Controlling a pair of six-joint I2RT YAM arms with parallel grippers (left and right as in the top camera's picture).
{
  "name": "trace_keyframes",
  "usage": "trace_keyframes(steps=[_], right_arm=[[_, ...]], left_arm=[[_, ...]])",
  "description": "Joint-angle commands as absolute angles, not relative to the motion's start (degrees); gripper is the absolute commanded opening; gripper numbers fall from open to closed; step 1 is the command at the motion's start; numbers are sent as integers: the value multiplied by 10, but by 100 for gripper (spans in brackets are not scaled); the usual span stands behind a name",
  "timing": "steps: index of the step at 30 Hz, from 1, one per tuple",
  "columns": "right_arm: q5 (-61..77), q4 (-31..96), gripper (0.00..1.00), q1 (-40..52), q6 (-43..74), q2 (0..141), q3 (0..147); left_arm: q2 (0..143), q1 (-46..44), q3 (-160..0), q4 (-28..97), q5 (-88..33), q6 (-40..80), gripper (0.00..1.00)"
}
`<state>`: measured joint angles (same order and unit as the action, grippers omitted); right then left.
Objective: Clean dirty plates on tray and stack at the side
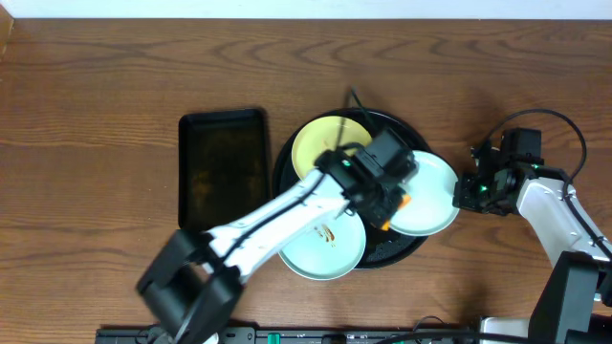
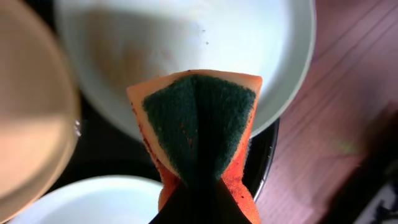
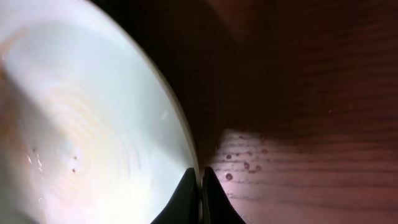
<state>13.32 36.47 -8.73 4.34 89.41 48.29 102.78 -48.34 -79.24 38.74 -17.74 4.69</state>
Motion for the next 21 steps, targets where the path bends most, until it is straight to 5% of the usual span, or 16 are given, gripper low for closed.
trace_keyframes(steps=[1, 21], right_arm=[[108, 355, 1, -84, 50, 893, 489], [-146, 342, 1, 74, 15, 663, 491]], left_arm=[[995, -448, -790, 405, -181, 62, 8], [960, -181, -790, 513, -195, 136, 7]])
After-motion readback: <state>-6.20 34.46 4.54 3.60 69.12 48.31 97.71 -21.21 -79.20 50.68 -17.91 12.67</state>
